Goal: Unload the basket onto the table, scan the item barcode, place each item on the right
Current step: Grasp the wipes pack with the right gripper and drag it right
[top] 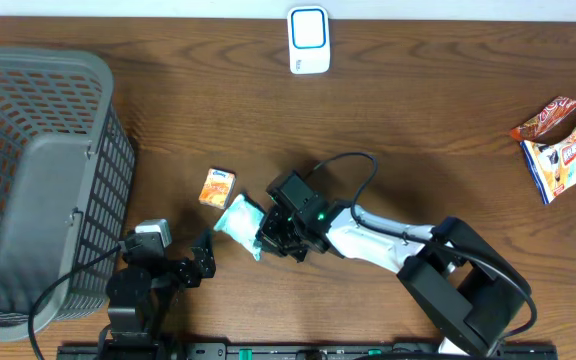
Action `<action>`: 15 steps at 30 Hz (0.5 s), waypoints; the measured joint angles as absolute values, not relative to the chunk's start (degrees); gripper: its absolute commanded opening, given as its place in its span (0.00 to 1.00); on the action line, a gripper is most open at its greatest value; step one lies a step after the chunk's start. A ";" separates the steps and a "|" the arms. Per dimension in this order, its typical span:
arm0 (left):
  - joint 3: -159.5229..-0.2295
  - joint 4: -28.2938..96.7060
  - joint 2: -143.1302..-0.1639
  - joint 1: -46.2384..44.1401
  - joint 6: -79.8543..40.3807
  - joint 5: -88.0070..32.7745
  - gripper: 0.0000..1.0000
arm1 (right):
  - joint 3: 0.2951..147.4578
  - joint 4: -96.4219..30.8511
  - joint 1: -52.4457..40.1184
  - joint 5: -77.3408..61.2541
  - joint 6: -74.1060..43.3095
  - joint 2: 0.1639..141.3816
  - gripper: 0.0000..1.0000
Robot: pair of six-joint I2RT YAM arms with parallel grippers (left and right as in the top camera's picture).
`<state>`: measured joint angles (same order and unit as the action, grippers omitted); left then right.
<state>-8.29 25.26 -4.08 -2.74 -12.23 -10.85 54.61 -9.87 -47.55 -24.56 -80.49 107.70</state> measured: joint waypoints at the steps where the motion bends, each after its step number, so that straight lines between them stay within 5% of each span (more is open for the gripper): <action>1: -8.29 25.26 -4.08 -2.74 -12.23 -10.85 0.98 | 54.61 -9.93 -47.44 -24.77 -79.40 107.70 0.01; 15: -8.29 25.26 -4.08 -2.74 -12.23 -10.85 0.98 | 51.24 -23.27 -36.25 -17.78 -45.21 90.85 0.01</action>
